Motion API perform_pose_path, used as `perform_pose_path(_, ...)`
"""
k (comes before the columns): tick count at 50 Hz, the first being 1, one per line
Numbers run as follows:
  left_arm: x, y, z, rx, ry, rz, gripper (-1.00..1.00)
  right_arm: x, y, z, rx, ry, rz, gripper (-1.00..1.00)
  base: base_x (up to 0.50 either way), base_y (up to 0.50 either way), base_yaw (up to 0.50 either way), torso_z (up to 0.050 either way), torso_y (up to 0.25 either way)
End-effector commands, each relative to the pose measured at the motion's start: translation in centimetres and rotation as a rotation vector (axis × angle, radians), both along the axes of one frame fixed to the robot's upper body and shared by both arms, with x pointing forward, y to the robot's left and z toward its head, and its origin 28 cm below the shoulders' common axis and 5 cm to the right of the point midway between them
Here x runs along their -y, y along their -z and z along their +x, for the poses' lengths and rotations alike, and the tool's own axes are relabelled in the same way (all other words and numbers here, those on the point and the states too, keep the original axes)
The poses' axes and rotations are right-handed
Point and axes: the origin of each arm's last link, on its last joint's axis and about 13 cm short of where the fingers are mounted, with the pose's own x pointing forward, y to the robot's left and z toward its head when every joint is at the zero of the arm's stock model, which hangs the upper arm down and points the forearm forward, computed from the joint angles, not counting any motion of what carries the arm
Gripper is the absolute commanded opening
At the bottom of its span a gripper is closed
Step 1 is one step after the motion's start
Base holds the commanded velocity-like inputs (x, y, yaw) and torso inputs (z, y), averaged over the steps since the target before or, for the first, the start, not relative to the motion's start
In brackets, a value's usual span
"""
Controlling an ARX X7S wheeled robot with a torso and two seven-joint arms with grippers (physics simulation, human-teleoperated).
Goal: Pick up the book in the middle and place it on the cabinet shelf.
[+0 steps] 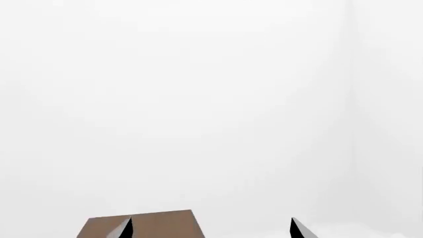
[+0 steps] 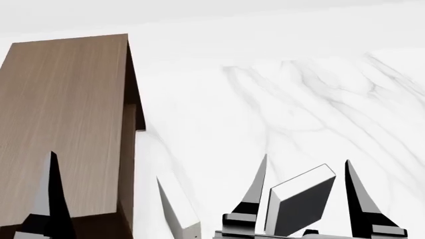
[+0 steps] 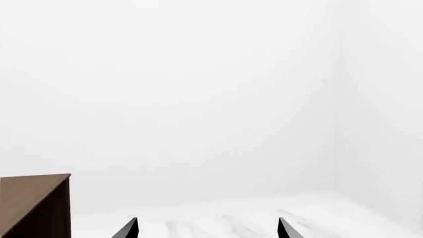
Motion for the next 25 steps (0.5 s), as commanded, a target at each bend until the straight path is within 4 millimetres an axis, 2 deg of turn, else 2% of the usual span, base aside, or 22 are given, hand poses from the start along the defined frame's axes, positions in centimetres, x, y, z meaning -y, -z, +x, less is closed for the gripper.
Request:
perform_pose_path(1, 0.0, 0.1, 0.0, -0.001, 0.002, 0.008, 1.00, 0.0, 0.1, 0.1, -0.004, -0.001, 0.000, 1.00, 0.00, 0.00, 0.00, 0.038, -0.211)
perform_pose_path(14, 0.0, -0.2, -0.1, 0.019, -0.016, -0.003, 1.00, 0.0, 0.2, 0.1, -0.007, 0.000, 0.000, 1.00, 0.00, 0.00, 0.00, 0.037, -0.211)
perform_pose_path(25, -0.3, -1.5, -0.6, 0.000, -0.067, -0.054, 1.00, 0.0, 0.2, 0.1, -0.010, -0.001, -0.001, 1.00, 0.00, 0.00, 0.00, 0.000, 0.000)
